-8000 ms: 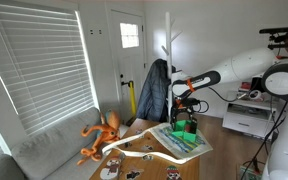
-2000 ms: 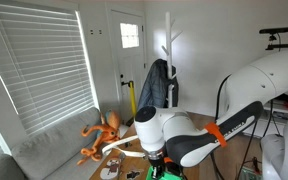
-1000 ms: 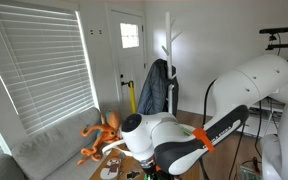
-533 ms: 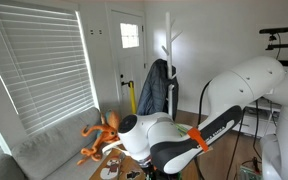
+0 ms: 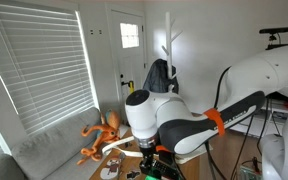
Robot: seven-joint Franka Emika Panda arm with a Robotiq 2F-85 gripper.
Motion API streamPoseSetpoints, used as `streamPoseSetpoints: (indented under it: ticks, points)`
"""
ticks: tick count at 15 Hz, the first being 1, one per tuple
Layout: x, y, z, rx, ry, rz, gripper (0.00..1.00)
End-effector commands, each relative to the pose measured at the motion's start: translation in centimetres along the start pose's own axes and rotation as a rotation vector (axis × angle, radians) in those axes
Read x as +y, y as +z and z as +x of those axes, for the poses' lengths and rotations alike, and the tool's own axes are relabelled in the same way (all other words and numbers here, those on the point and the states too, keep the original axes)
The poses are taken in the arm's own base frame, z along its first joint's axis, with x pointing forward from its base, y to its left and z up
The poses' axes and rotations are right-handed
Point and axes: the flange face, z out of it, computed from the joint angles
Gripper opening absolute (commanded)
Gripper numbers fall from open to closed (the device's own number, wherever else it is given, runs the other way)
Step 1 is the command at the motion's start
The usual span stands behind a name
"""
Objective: Pick up the green storage box and move it to the left
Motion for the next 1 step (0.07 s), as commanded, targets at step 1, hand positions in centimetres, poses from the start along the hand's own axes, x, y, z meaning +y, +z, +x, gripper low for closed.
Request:
streamPoseSetpoints:
  ticks: [1]
  points:
    - [0.83,-1.26,-0.39,0.031,-0.02,0.005,0.98]
